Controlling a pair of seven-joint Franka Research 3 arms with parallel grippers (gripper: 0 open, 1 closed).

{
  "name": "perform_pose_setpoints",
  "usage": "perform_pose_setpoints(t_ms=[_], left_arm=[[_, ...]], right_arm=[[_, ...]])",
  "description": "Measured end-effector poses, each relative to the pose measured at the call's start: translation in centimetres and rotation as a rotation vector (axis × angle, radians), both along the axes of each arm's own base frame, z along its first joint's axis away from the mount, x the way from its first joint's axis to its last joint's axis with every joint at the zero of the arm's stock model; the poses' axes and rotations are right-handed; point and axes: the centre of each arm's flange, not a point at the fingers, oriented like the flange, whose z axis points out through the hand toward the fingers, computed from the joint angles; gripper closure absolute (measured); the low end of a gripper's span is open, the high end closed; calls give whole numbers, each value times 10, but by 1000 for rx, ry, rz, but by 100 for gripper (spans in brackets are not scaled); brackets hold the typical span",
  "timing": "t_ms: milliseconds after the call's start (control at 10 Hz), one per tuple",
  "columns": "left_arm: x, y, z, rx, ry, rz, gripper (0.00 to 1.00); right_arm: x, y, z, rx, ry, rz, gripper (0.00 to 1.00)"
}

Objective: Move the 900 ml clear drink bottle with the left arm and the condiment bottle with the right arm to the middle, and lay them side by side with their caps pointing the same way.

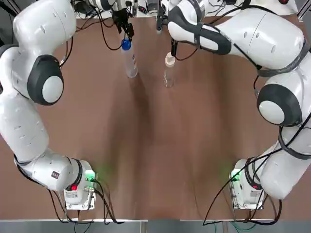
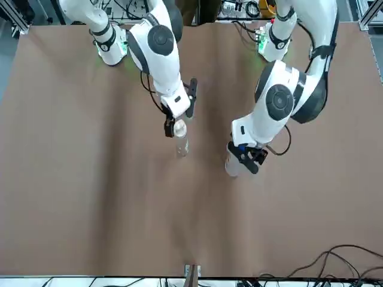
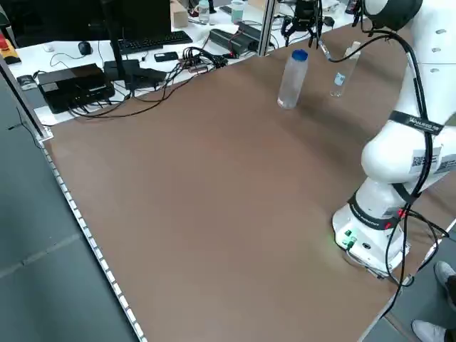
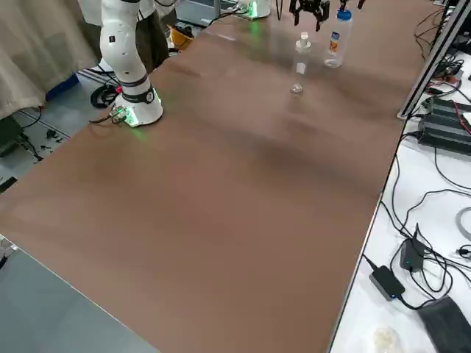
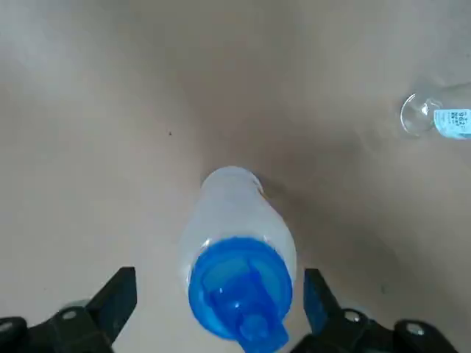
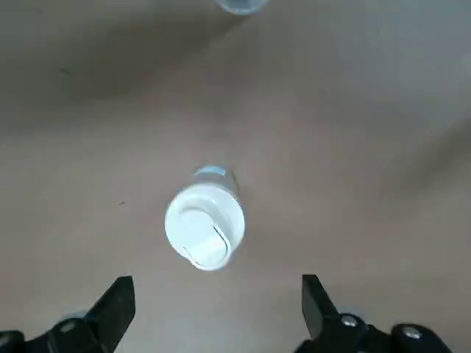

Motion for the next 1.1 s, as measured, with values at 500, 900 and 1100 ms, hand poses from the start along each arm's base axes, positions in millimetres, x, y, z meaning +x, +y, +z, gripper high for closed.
perform_pose_setpoints(t_ms=[500,900,1100], left_arm=[[-3,-8,-17,32,10,-32,0],[-3,-6,-20,36,16,-30,0],[-3,-5,-21,37,17,-29,0]], right_arm=[[6,4,-34,-7,39,184,1],[9,8,-53,-18,51,254,16],[5,12,-53,-16,53,267,31]])
